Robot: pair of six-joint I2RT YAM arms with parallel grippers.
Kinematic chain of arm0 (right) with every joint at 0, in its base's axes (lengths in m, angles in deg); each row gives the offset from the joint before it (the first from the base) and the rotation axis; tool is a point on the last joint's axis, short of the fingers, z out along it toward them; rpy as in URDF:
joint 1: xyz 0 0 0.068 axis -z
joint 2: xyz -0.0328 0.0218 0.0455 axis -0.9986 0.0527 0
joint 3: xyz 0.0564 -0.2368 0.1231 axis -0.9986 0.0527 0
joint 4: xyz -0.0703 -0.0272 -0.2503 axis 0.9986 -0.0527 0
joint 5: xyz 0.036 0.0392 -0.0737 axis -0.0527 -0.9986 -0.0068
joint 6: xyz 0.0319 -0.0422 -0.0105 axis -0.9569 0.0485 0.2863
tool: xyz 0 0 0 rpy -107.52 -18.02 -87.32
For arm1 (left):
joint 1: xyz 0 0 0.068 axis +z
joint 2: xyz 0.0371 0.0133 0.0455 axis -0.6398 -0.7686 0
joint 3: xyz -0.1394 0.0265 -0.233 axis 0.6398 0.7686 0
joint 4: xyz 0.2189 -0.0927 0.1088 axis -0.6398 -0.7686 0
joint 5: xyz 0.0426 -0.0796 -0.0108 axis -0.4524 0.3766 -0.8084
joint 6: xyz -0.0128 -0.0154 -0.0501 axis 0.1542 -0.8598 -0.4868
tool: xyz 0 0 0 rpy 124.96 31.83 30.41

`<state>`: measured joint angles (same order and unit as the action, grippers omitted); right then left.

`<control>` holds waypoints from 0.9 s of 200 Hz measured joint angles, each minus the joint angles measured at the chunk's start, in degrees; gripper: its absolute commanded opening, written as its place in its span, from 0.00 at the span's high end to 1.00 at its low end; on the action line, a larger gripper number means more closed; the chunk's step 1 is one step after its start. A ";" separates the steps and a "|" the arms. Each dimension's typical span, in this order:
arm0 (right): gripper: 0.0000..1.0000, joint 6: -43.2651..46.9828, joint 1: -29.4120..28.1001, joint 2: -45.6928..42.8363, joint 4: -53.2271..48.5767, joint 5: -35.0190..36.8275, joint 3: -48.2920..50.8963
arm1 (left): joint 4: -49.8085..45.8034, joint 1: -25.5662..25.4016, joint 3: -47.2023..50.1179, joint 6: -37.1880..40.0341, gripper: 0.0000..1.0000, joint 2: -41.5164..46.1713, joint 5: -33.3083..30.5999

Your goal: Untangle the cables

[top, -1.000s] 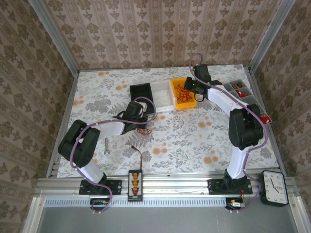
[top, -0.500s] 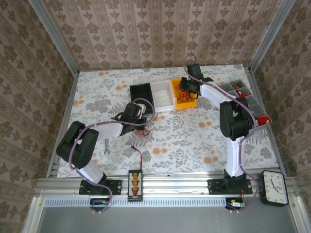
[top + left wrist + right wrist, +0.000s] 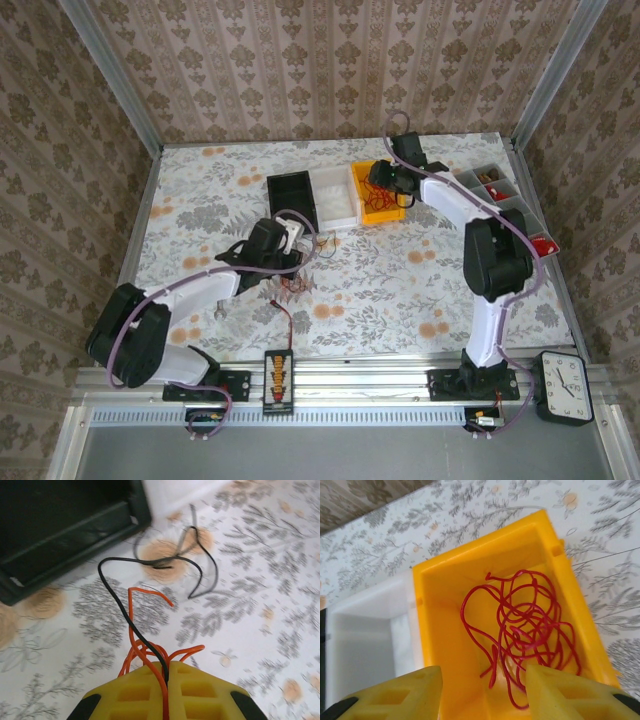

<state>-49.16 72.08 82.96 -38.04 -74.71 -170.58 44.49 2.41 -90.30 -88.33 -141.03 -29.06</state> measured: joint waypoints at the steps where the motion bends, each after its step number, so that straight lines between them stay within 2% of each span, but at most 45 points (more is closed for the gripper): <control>1: 0.50 0.02 0.00 -0.22 0.07 0.07 0.17 | -0.04 -0.07 0.00 0.07 1.00 0.02 0.09; 44: 0.52 1.75 -0.57 -13.66 1.92 2.16 12.94 | -0.98 -3.26 -0.02 3.76 1.00 -0.04 4.83; 78: 0.52 5.64 -5.20 -17.44 3.28 -4.04 20.20 | 0.09 -4.02 -0.02 6.75 1.00 -1.84 8.22; 125: 0.53 9.77 -14.69 -10.16 3.02 -13.29 21.44 | 1.25 -3.85 -0.15 8.55 1.00 -5.18 8.85; 180: 0.53 11.19 -15.26 0.66 0.81 -14.53 16.06 | 1.60 -3.85 -0.20 8.81 1.00 -6.40 8.85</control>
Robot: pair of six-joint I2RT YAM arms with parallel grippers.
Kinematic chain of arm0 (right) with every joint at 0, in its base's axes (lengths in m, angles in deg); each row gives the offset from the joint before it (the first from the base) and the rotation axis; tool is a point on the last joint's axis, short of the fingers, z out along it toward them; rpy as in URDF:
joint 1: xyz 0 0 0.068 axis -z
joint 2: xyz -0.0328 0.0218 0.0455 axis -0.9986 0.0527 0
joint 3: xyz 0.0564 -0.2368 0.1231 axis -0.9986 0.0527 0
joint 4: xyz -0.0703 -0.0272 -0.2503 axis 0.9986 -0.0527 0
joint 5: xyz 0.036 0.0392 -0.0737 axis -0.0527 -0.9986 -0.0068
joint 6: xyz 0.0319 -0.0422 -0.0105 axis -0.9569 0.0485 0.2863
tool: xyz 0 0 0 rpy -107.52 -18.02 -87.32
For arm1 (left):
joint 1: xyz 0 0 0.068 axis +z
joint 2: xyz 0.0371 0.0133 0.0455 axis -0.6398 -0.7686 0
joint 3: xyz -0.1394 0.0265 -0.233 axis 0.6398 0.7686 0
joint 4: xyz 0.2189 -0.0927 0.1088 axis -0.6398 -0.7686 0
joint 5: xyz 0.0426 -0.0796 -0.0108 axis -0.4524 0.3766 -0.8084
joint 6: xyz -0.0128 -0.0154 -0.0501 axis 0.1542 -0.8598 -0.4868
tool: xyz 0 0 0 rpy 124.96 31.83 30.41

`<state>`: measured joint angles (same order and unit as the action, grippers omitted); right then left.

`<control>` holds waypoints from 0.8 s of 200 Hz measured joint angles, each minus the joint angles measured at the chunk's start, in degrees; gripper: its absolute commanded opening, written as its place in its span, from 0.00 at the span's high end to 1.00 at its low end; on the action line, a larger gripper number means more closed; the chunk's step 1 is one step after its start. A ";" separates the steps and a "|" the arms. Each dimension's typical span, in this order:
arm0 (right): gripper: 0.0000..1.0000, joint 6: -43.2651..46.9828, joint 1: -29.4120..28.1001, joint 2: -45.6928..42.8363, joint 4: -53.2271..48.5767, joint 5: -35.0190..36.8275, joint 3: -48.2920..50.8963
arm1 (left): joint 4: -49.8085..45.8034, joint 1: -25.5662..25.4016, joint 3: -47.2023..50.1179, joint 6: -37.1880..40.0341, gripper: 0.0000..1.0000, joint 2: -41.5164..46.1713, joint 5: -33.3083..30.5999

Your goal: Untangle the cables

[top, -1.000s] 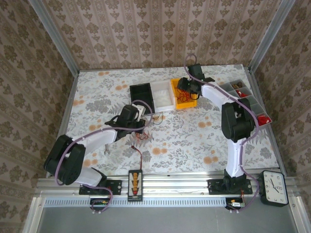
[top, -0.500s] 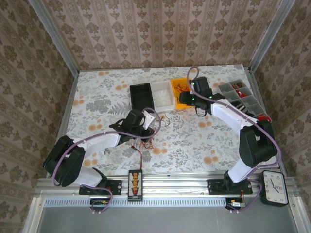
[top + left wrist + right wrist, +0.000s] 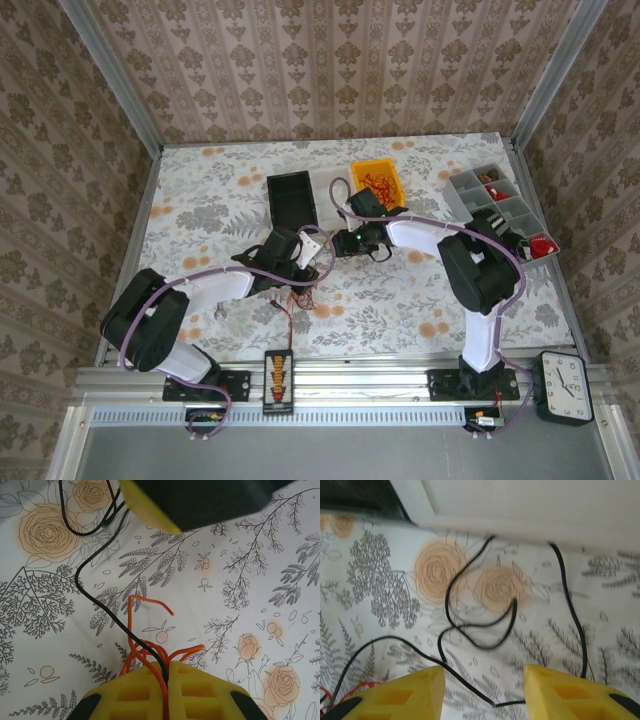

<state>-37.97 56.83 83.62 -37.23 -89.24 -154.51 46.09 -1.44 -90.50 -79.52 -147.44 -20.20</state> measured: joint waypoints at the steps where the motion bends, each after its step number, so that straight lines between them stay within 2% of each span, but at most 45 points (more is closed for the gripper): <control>1: 0.53 0.02 0.00 0.11 0.00 -0.02 -0.13 | 0.02 0.00 0.00 0.00 1.00 0.00 0.00; 81: 0.55 1.03 -0.26 6.86 -1.11 -0.59 -7.28 | 2.14 0.00 -0.28 -0.02 1.00 -1.18 0.42; 92: 0.60 1.18 -0.35 6.99 -1.29 -0.72 -7.80 | 2.25 0.00 -0.31 -0.04 1.00 -1.38 0.42; 108: 0.79 1.55 -0.83 7.61 -1.33 -0.72 -8.24 | 2.29 0.00 -0.33 -0.04 1.00 -1.84 0.39; 119: 0.88 1.99 -1.18 7.93 -1.55 -0.59 -8.22 | 2.29 0.00 -0.33 -0.04 1.00 -2.16 0.35; 140: 0.96 2.56 -1.27 7.91 -1.73 -0.46 -7.87 | 2.32 0.04 -0.35 -0.24 1.00 -2.47 -0.13; 147: 0.97 2.67 -1.25 7.69 -1.33 -0.50 -7.48 | 2.45 0.04 -0.37 -0.35 0.93 -2.56 -0.33; 160: 0.98 2.95 -1.09 6.62 -0.85 -0.48 -5.92 | 2.64 0.20 -0.37 -0.63 0.70 -2.67 -0.94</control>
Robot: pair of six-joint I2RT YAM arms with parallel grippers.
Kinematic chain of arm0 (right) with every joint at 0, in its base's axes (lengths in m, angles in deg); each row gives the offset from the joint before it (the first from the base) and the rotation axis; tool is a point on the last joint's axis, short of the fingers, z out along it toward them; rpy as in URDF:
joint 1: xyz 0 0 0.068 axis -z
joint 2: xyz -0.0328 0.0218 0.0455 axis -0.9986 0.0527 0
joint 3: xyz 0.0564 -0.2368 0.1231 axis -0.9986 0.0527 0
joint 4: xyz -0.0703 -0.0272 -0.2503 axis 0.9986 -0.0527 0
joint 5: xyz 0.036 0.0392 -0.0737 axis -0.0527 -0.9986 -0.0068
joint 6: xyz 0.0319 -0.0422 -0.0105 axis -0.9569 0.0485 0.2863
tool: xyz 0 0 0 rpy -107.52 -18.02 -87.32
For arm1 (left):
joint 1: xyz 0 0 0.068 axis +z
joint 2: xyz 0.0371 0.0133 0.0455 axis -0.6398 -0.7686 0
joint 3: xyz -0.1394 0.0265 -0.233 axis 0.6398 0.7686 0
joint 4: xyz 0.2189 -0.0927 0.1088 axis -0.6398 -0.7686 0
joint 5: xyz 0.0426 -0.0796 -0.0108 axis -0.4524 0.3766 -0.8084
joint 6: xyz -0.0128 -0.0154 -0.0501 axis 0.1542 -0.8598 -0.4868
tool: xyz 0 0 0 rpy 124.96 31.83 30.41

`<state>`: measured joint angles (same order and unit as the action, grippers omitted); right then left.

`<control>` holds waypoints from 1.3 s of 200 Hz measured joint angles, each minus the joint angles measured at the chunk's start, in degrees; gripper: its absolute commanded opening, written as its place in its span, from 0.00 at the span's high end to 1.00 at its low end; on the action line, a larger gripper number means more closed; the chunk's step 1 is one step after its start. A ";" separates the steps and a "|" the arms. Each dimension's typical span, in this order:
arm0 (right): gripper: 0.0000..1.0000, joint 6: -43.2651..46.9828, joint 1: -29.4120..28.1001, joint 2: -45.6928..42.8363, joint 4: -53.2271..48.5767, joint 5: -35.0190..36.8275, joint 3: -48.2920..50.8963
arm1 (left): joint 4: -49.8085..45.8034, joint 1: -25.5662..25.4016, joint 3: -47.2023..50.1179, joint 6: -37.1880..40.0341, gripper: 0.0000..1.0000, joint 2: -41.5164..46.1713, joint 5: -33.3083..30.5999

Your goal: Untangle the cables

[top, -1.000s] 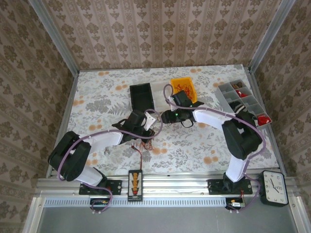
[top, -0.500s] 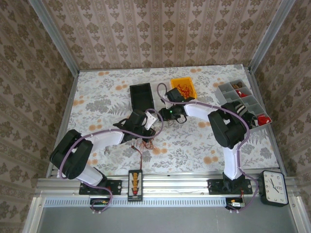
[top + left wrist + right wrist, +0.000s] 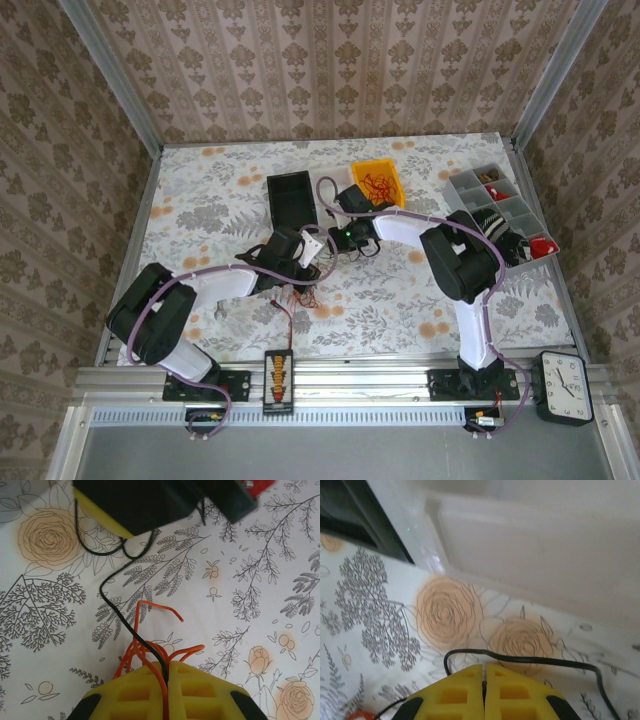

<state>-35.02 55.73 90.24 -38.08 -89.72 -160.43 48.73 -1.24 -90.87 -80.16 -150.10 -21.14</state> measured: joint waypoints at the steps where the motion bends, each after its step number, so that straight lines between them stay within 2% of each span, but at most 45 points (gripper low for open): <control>1: 0.98 0.00 0.02 -0.07 0.00 0.00 0.11 | 0.00 0.00 0.00 0.02 0.68 0.00 0.00; 20: 0.98 -0.02 0.61 -2.82 0.04 0.44 3.26 | 0.26 0.81 -0.02 -1.27 0.49 0.00 -0.81; 49: 0.98 -1.16 2.78 -9.77 0.42 2.64 9.14 | 1.14 2.54 -0.02 -1.95 0.46 0.00 -1.57; 118: 0.98 -9.25 18.56 -26.84 1.18 18.29 22.64 | 2.19 3.23 -0.04 -2.89 0.45 -2.16 -2.12; 185: 0.98 -10.38 29.81 -35.63 -1.75 28.98 25.22 | 2.16 3.23 -0.04 -2.95 0.44 -2.67 -1.95; 202: 0.95 -9.77 31.54 -36.92 -1.75 29.29 25.22 | 2.16 3.23 -0.07 -2.93 0.52 -2.67 -1.90; 226: 0.93 -7.82 29.29 -37.09 -0.92 25.05 25.64 | 2.14 3.23 -0.63 -2.91 0.62 -3.19 -1.25; 260: 0.93 -3.43 15.80 -35.06 0.59 18.25 26.27 | 2.05 3.19 -2.58 -2.86 0.72 -5.84 -0.35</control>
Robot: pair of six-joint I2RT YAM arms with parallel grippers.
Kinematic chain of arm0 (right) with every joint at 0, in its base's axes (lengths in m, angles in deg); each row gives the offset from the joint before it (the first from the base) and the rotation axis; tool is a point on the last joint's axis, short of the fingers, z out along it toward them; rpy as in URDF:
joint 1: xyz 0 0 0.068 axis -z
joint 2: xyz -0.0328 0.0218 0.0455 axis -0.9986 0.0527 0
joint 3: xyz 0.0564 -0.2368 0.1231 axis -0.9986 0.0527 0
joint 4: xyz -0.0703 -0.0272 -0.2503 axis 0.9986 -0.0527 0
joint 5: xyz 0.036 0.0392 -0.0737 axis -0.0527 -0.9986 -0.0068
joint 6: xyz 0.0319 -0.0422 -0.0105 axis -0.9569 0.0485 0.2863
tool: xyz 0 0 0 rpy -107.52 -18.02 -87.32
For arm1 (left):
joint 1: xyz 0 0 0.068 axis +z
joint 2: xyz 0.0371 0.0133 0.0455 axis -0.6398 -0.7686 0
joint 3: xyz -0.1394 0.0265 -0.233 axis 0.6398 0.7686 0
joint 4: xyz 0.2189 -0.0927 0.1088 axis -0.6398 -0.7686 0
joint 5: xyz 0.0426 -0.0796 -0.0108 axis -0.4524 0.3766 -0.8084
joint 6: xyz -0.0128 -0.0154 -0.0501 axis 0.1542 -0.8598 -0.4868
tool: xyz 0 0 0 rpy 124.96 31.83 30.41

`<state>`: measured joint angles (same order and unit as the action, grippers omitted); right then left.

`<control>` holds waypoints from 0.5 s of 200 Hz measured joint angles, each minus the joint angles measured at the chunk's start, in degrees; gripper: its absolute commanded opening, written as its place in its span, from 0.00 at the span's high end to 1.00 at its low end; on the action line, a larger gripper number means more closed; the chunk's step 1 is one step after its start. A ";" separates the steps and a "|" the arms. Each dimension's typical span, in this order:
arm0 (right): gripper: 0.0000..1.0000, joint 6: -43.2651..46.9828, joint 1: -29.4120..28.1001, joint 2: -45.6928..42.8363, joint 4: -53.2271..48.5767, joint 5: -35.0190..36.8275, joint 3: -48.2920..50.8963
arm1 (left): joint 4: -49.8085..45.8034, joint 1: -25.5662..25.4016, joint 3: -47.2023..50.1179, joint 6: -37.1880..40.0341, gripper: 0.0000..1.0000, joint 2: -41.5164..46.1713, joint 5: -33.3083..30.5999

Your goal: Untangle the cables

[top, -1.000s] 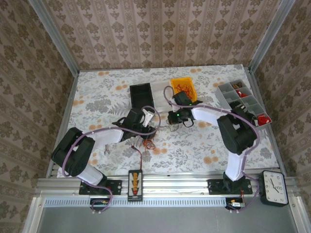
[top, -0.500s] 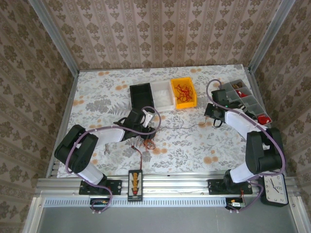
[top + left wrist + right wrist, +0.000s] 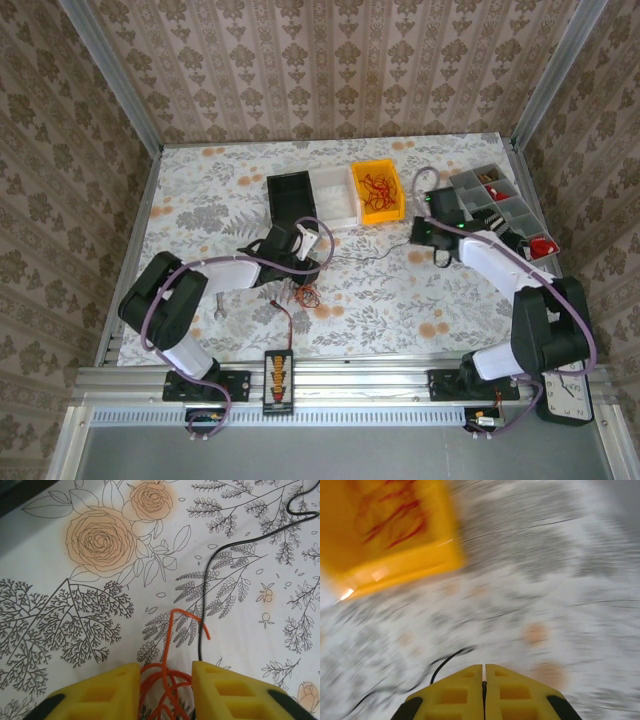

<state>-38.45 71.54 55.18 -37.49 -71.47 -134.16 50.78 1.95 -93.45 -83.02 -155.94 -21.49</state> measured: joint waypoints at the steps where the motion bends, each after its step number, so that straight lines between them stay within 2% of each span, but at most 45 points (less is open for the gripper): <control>1: 0.93 0.07 -0.28 0.11 0.00 -0.20 0.00 | -0.02 -0.02 -0.02 0.00 0.72 -0.04 0.02; 20: 0.92 1.75 -6.45 4.37 0.31 -4.55 -0.55 | -0.15 0.00 -0.72 0.00 0.75 -0.98 0.55; 34: 0.91 2.64 -8.59 8.07 0.17 -6.78 -1.46 | -0.28 0.00 -1.27 0.00 0.79 -1.40 0.85; 53: 0.88 3.39 -10.60 12.85 -0.42 -8.74 -3.87 | -0.31 0.00 -1.97 0.04 0.79 -1.95 1.09; 100: 0.68 5.05 -12.85 18.08 -0.63 -12.50 -8.74 | -0.26 -0.02 -2.10 0.00 0.76 -2.08 1.25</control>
<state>-33.40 58.69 73.26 -38.12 -83.97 -142.90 50.52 1.93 -95.55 -83.02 -158.01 -20.25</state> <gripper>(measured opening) 0.281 0.234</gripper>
